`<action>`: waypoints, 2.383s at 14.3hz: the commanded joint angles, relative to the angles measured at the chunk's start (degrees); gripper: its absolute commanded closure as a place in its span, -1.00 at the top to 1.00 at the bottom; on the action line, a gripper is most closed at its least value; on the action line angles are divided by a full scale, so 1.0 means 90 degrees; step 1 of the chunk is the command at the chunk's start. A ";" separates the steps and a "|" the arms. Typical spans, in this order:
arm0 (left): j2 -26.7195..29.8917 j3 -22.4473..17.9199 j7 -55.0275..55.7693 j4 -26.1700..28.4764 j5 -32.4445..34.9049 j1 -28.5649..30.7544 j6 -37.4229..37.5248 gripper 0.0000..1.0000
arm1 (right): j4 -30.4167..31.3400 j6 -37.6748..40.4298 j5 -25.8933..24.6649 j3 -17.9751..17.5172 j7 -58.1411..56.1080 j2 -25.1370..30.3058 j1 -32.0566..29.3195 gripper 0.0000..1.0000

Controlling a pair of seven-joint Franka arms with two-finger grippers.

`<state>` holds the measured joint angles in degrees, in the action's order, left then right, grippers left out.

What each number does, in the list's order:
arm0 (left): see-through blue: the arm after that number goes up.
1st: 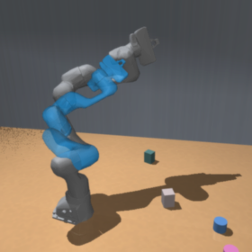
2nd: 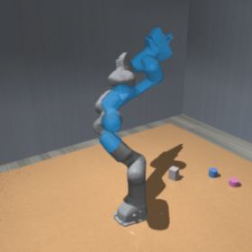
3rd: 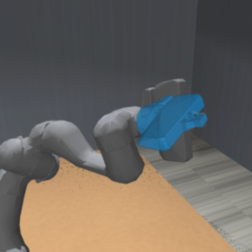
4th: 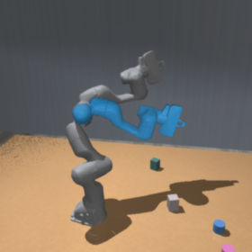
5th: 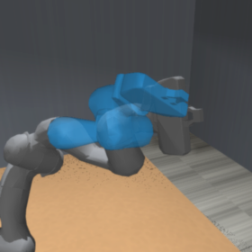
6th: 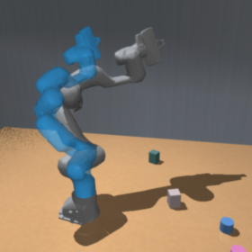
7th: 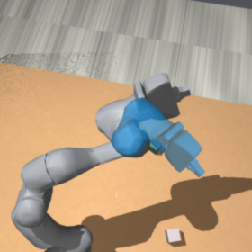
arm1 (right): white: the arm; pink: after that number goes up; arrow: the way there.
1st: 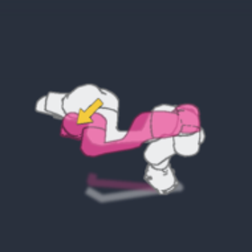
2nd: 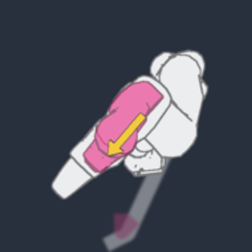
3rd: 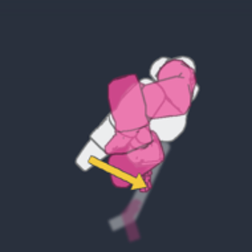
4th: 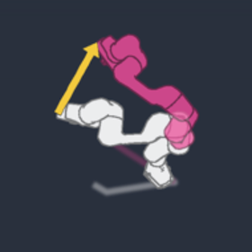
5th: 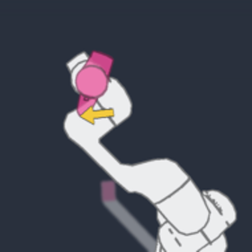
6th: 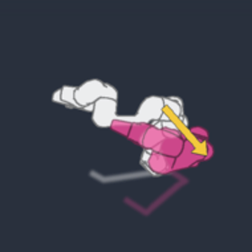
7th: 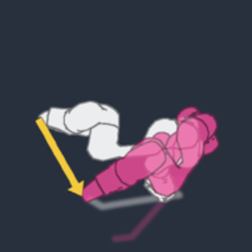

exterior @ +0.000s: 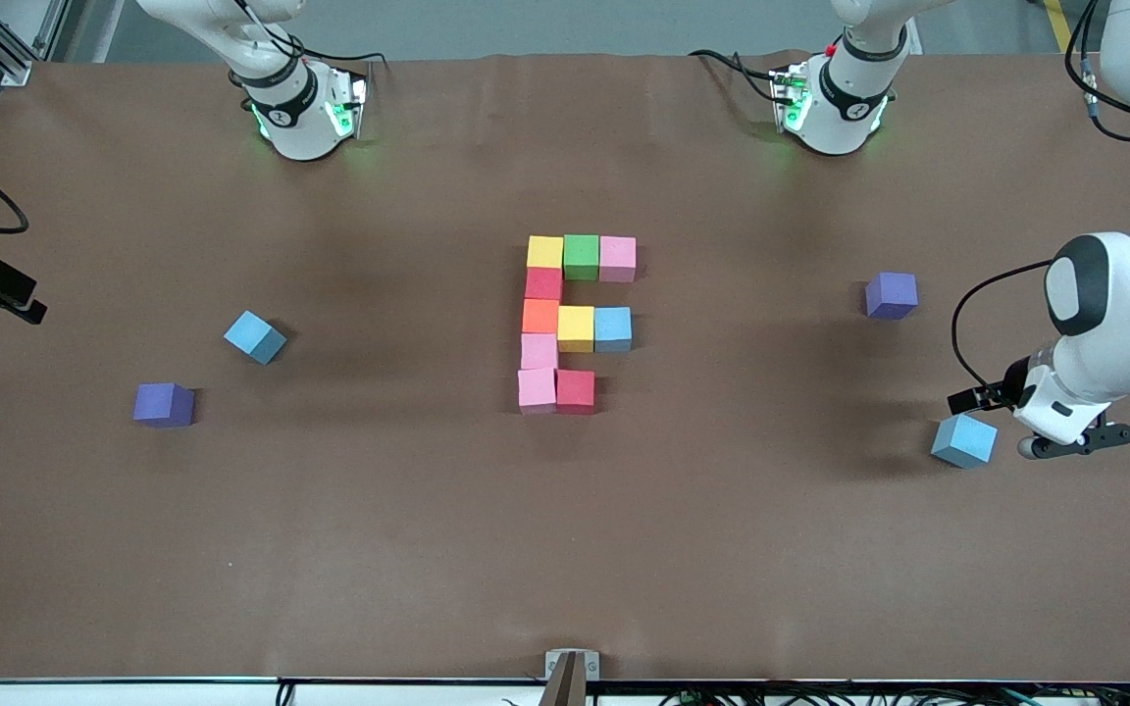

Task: Arrange 11 blocks into digit 3
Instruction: 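Grasp the light blue cube with the left gripper, then carry the light blue cube beside the red cube with the left gripper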

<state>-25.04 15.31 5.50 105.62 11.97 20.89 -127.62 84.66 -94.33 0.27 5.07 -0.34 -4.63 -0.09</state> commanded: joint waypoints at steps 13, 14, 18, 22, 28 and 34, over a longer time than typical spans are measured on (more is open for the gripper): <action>-0.1378 0.0057 -0.3315 -0.1101 0.0223 0.0139 -0.0398 0.97 | 0.0300 -0.0085 -0.0010 0.0004 -0.0020 0.0193 0.0049 1.00; -0.1446 0.0057 -0.3345 -0.1101 0.0223 0.0130 -0.0448 0.93 | 0.0290 -0.0105 -0.0010 0.0004 -0.0020 0.0193 0.0058 1.00; -0.1573 0.0057 -0.3345 -0.1101 0.0233 0.0101 -0.0644 0.77 | 0.0271 -0.0105 -0.0010 0.0013 -0.0020 0.0193 0.0186 1.00; -0.1593 0.0057 -0.3170 -0.1091 0.0135 0.0071 -0.0683 -0.25 | 0.0281 -0.0105 -0.0020 0.0023 -0.0020 0.0193 0.0156 1.00; -0.1466 0.0612 -0.0879 -0.1227 -0.0069 0.0101 -0.0586 -0.74 | 0.0281 -0.0124 -0.0020 0.0043 -0.0020 0.0193 0.0117 1.00; -0.1466 0.1160 0.2459 -0.1540 -0.0343 -0.0386 -0.0400 -0.79 | 0.0281 -0.0134 -0.0020 0.0062 -0.0020 0.0183 0.0068 1.00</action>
<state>-38.95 25.91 19.01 92.80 9.98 19.77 -132.73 85.34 -94.86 0.28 5.88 -0.37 -4.64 1.03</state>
